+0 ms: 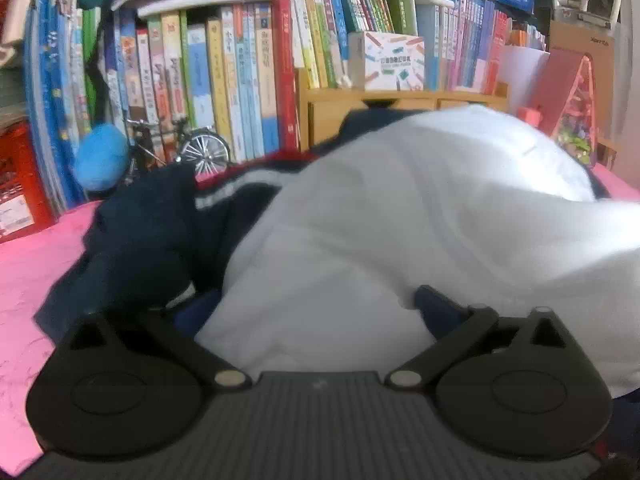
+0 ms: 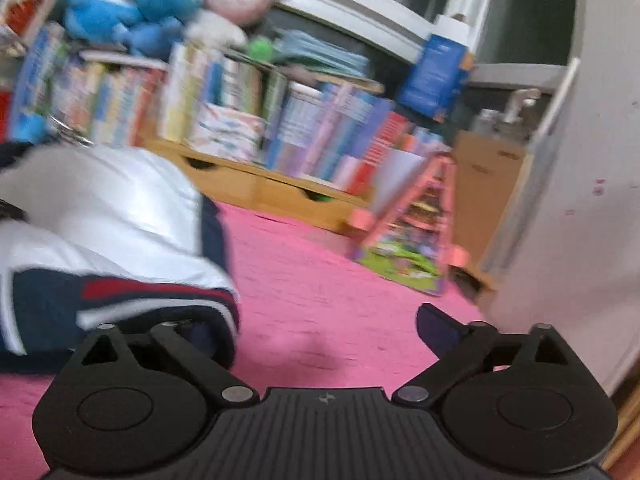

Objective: Fold clothes

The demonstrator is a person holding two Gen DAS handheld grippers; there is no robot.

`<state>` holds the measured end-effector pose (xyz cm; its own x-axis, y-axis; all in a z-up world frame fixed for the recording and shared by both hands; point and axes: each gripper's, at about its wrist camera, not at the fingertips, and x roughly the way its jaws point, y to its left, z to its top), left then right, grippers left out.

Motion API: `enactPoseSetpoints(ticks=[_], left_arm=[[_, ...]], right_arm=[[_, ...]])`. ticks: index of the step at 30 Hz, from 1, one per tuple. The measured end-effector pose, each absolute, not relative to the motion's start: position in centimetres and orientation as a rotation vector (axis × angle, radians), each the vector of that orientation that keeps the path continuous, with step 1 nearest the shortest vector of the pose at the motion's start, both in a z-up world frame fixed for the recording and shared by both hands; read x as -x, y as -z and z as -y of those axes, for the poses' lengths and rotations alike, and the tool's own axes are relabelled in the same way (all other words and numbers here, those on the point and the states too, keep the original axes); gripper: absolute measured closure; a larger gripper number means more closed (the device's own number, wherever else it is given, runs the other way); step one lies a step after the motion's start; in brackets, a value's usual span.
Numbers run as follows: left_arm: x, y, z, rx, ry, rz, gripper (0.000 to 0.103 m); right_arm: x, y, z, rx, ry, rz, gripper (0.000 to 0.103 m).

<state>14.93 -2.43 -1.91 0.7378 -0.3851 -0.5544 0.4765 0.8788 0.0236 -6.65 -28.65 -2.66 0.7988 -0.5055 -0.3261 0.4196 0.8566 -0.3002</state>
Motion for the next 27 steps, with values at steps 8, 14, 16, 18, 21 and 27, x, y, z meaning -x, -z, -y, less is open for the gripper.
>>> enactPoseSetpoints(ticks=[8, 14, 16, 18, 21, 27], left_arm=[[-4.1, -2.3, 0.9, -0.246, 0.640, -0.414, 0.000], [2.4, -3.0, 1.0, -0.303, 0.759, -0.350, 0.000], [3.0, -2.8, 1.4, -0.343, 0.752, -0.355, 0.000], [2.7, -1.7, 2.5, -0.424, 0.707, -0.384, 0.000], [1.4, 0.6, 3.9, -0.534, 0.590, -0.416, 0.000], [0.7, 0.7, 2.1, -0.570, 0.378, -0.425, 0.000]], right_arm=[[6.0, 4.1, 27.3, 0.214, 0.424, -0.438, 0.015], [5.9, 2.5, 28.9, 0.066, 0.407, -0.397, 0.015], [6.2, 2.3, 30.1, 0.000, 0.413, -0.397, 0.015], [6.7, 2.4, 31.1, -0.068, 0.412, -0.403, 0.015], [7.5, 2.6, 31.4, -0.093, 0.413, -0.402, 0.015], [8.8, 2.8, 30.8, -0.069, 0.419, -0.389, 0.015]])
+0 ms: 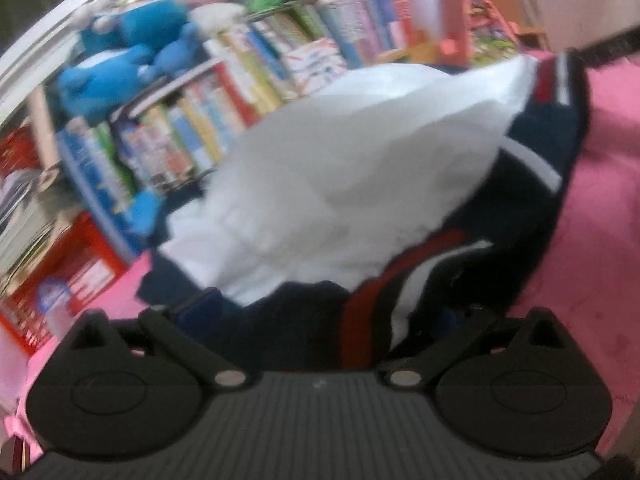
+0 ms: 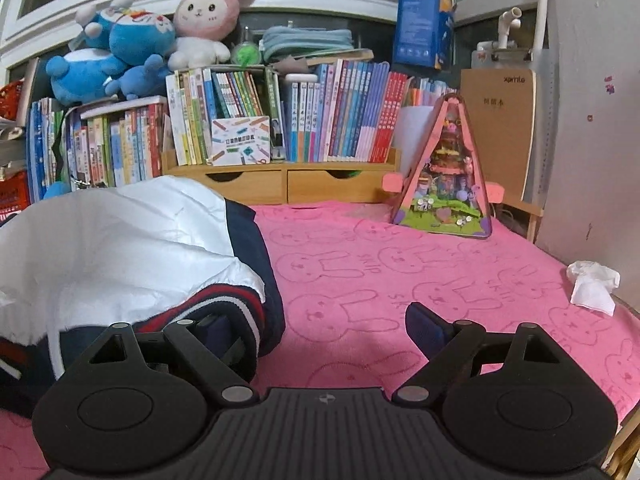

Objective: Fold clothes

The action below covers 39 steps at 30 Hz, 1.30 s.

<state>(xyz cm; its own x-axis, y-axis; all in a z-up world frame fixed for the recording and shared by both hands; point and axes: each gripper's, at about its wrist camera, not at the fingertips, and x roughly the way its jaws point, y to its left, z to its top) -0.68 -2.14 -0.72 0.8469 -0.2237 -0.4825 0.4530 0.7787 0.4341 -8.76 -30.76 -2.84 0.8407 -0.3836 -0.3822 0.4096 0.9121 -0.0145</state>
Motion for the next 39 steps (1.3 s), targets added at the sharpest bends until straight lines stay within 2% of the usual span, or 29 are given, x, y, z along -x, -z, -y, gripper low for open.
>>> enactPoseSetpoints(ticks=[5, 7, 12, 26, 34, 39], left_arm=[[2.1, -1.5, -1.7, -0.613, 0.256, -0.395, 0.000], [2.4, -2.4, -3.1, -0.609, 0.210, -0.407, 0.000], [3.6, -4.2, -6.0, -0.427, 0.345, -0.516, 0.001], [1.8, 0.6, -1.8, -0.456, 0.393, -0.527, 0.000], [2.6, 0.0, -5.7, -0.462, 0.255, -0.550, 0.000], [3.2, -1.0, -5.2, -0.391, 0.355, -0.533, 0.000]], right_arm=[[9.3, 3.0, 30.3, -0.060, 0.401, -0.380, 0.015], [9.6, 3.0, 29.9, -0.051, 0.367, -0.374, 0.010], [10.0, 3.1, 28.1, 0.025, 0.328, -0.369, 0.009], [10.4, 4.0, 26.0, 0.098, 0.326, -0.390, 0.009], [10.3, 4.1, 27.5, 0.029, 0.361, -0.392, 0.009], [10.1, 4.2, 26.9, 0.042, 0.353, -0.390, 0.009]])
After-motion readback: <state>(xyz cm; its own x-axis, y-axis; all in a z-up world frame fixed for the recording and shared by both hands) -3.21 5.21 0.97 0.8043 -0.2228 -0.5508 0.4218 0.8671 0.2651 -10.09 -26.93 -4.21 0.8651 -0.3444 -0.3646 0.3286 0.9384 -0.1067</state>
